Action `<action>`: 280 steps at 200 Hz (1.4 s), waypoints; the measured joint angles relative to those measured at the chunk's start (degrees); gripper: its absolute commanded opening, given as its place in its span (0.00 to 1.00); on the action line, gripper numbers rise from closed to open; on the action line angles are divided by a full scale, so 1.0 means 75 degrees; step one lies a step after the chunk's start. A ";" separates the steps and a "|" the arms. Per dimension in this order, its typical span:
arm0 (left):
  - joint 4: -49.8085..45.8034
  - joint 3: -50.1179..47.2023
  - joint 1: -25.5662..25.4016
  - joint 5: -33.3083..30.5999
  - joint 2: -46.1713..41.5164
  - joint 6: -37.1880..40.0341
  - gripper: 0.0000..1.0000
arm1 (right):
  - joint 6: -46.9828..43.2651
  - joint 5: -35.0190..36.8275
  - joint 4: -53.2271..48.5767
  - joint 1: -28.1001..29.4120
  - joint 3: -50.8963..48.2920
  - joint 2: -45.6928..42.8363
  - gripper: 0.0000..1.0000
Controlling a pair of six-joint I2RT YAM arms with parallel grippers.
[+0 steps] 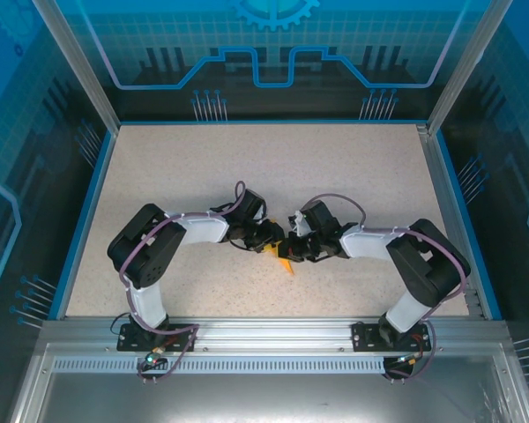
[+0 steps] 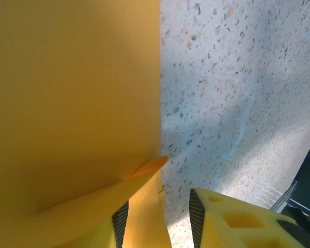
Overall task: Fold a paper plane with a square sheet of paper (pick it up from the middle)
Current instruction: Fold the wing for the fifth time at the center of the table.
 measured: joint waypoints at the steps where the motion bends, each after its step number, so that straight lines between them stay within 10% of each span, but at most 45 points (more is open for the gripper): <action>1: -0.0003 0.0000 0.0000 0.0000 -0.0003 0.0000 0.40 | -0.0003 0.0000 0.0009 -0.0003 0.0000 0.0003 0.03; 280: -0.0093 0.0041 0.0073 0.0157 0.0050 -0.0035 0.39 | -0.0819 -0.0501 0.0055 -0.0309 -0.1032 -0.0087 0.07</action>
